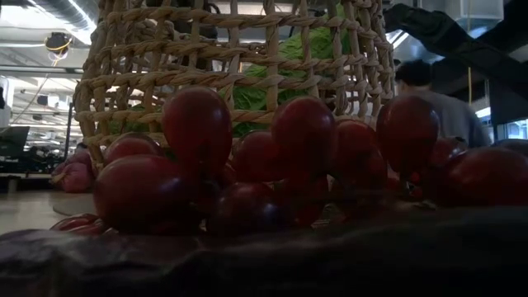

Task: Build produce basket
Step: Put the purple plum into the brown basket

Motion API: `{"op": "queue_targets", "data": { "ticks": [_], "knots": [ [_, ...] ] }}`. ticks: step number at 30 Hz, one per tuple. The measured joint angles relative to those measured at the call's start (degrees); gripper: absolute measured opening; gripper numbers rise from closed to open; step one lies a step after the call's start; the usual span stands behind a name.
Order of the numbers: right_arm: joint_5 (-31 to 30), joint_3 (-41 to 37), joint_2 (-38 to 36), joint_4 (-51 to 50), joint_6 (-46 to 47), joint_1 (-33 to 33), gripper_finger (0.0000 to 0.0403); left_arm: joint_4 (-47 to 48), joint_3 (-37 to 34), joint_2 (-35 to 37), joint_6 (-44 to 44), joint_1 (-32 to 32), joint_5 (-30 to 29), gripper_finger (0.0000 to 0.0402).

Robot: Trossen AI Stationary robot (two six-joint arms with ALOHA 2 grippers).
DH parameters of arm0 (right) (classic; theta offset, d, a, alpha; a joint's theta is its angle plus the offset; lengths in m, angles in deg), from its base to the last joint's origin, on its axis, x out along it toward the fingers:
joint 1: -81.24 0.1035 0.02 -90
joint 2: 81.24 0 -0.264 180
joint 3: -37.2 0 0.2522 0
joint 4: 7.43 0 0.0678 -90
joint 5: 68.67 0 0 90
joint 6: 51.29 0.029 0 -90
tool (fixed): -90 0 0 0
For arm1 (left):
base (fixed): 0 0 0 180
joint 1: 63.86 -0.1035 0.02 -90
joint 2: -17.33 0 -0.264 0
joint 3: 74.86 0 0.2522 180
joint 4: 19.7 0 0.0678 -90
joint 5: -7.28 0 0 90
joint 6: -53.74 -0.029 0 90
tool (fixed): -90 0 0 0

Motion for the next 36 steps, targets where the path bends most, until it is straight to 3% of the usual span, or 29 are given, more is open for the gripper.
{"op": "queue_targets", "data": {
  "ticks": [5, 10, 19, 27, 33, 36],
  "knots": [
    [0.1, 0.0, 0.0, 1.2, 0.0, 0.0, 0.018, 0.2, 0.0, -2.3, -5.5, -0.2, -0.2, 0.0171],
    [0.5, 0.0, 0.4, 2.2, 0.0, 0.0, 0.018, 2.1, 0.0, -5.8, -10.4, -1.5, 3.2, 0.0171],
    [2.5, 0.0, 0.7, 2.6, 0.0, 0.0, 0.018, 5.0, 0.0, -8.3, -10.4, -4.1, 2.7, 0.0171],
    [6.2, 0.0, 0.7, 2.7, 0.1, 0.0, 0.018, 4.6, 0.0, -8.3, -10.1, -3.6, -4.5, 0.0171],
    [6.2, 0.0, 0.7, 2.7, 0.0, 0.1, 0.018, 4.3, 0.0, -8.3, -9.9, -2.4, -4.5, 0.0171],
    [6.2, 0.0, 0.7, 2.8, 0.0, 0.1, 0.018, 3.3, 0.0, -8.3, -15.4, -1.9, -1.1, 0.0171]
  ]
}}
